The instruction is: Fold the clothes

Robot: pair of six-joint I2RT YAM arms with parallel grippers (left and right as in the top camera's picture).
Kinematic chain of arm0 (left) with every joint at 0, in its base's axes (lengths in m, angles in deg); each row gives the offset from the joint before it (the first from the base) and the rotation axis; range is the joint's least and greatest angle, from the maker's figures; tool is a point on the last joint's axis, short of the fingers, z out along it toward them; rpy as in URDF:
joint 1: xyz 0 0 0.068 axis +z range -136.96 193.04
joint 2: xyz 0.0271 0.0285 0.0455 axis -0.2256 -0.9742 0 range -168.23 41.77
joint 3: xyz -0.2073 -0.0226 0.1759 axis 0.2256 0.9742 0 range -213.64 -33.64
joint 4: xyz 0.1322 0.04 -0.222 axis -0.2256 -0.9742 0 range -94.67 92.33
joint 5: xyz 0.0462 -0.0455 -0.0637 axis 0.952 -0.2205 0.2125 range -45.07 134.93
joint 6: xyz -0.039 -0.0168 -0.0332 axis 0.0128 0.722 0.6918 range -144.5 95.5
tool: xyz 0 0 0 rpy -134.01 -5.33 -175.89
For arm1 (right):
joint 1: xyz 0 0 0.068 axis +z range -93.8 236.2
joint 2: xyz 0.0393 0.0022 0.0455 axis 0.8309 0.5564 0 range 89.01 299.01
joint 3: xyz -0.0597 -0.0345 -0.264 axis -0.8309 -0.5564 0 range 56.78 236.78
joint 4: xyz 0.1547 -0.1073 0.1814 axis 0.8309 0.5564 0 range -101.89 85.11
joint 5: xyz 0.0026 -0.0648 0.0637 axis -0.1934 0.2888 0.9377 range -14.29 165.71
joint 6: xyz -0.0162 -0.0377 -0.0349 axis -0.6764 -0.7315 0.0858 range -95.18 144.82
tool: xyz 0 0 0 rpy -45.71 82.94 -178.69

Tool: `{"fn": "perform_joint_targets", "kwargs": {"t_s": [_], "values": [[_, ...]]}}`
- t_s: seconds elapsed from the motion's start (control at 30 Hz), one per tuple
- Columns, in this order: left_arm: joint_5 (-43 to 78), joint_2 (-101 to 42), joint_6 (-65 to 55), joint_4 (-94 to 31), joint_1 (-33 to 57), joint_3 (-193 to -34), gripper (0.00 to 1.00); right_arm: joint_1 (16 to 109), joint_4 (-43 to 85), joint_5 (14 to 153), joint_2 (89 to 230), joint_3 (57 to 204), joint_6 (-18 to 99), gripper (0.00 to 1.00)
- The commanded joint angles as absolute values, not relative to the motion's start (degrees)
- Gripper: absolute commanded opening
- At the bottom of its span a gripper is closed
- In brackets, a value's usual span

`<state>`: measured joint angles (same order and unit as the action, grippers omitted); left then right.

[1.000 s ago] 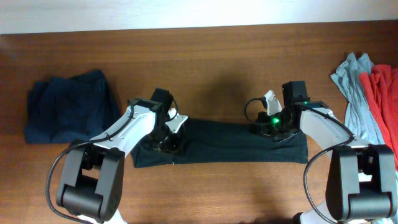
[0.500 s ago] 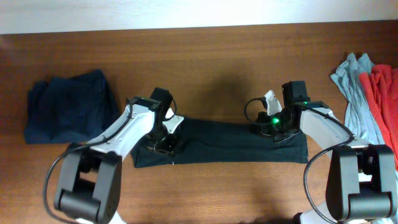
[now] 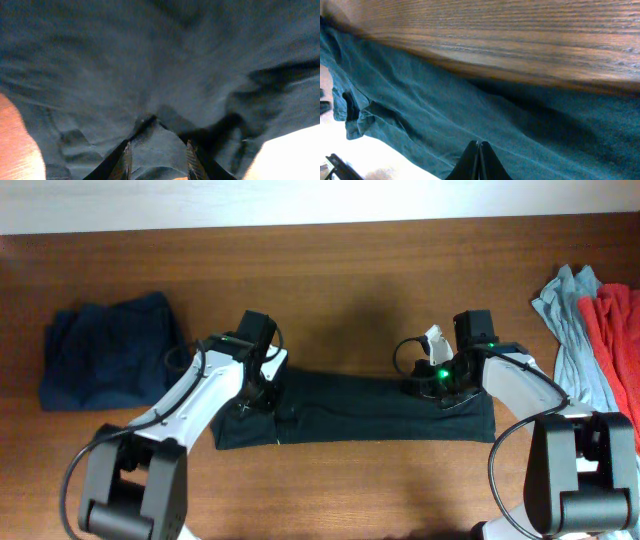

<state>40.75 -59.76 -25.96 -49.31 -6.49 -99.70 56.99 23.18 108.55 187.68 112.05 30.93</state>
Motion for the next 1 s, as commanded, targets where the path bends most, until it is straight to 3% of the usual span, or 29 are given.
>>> {"fn": "perform_joint_targets", "kwargs": {"t_s": [0.0,0.1,0.27,0.57,0.67,0.73,0.8,0.97], "values": [[40.20,-63.04,-25.35,-49.49,-6.23,-98.45,0.35,57.32,23.20,108.22,188.12,112.07,31.28,0.06],[39.30,-63.11,-25.17,-49.57,-6.23,-98.45,0.35,57.32,23.20,108.22,188.12,112.07,31.26,0.06],[37.29,-62.96,-25.17,-52.72,-6.23,-98.91,0.01,57.32,23.22,108.22,188.12,112.07,31.26,0.06],[39.94,-62.74,-23.62,-57.07,-3.95,-100.66,0.01,57.32,23.05,108.20,188.12,112.07,31.26,0.06],[39.33,-62.71,-23.64,-53.38,-3.54,-100.66,0.09,57.32,22.96,107.96,188.12,112.07,31.26,0.06],[38.43,-62.71,-23.62,-51.15,-3.54,-100.66,0.34,57.32,22.98,107.98,188.12,112.07,31.26,0.06],[36.92,-62.71,-23.62,-49.31,-3.54,-100.66,0.46,57.32,23.00,108.00,188.12,112.07,31.26,0.06],[33.32,-62.74,-23.62,-47.34,-3.69,-100.66,0.53,57.32,23.00,107.98,188.12,112.07,31.26,0.06]]}}
